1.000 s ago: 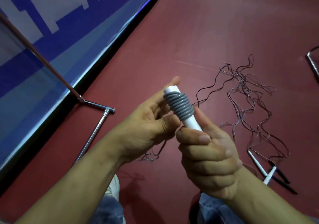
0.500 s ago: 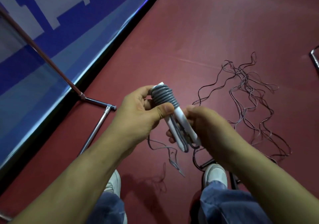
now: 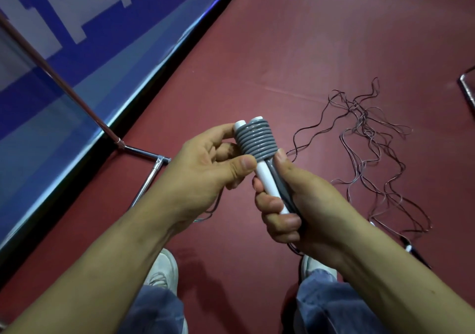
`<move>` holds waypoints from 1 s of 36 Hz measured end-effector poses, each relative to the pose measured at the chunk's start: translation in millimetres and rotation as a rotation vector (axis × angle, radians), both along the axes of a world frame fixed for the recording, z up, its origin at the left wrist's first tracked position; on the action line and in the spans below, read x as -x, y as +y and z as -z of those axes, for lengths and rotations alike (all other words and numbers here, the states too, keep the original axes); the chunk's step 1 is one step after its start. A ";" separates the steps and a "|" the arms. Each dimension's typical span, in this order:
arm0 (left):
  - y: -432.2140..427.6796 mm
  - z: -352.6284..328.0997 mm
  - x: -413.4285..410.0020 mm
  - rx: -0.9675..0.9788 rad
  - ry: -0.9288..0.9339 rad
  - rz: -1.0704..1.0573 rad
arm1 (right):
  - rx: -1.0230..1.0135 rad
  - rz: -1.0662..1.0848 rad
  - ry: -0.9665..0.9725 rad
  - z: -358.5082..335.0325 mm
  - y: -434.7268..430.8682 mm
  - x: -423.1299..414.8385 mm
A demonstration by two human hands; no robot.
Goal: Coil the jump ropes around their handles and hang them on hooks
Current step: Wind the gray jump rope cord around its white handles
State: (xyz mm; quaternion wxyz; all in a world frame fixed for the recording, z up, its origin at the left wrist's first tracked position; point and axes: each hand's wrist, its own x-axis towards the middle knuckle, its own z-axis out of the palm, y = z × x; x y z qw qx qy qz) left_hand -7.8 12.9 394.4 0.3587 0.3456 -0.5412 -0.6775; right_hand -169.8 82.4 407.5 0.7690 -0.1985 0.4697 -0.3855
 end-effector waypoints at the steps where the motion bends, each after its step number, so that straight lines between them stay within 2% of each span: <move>1: -0.3 0.0 -0.6 -0.011 0.014 0.016 | -0.011 -0.002 -0.022 -1.6 0.3 0.7; 7: -0.2 -0.3 -2.2 -0.084 0.102 0.130 | -0.044 -0.013 -0.071 -5.0 2.6 0.9; 14: -5.2 -5.5 -9.1 -0.044 0.022 0.203 | -0.059 -0.008 -0.153 -7.8 3.8 1.9; 16: -6.8 -8.7 -11.7 0.023 -0.088 0.182 | -0.029 -0.006 -0.073 -7.4 3.6 0.9; 20: -6.4 -12.8 -15.9 0.096 -0.311 0.196 | 0.098 0.010 0.267 -6.3 0.6 2.4; 25: -9.3 -11.8 -18.0 0.191 -0.429 0.194 | 0.158 0.048 0.367 -7.2 0.8 3.7; 28: -7.9 -12.4 -15.0 0.245 -0.363 0.172 | 0.123 0.050 0.280 -7.3 0.8 4.6; 32: -4.4 -7.7 -10.3 0.291 -0.235 0.108 | -0.001 0.044 0.034 -10.5 1.2 4.8; 36: 1.5 -8.7 -4.0 0.073 -0.092 0.127 | -0.061 0.006 -0.136 -10.2 1.4 7.4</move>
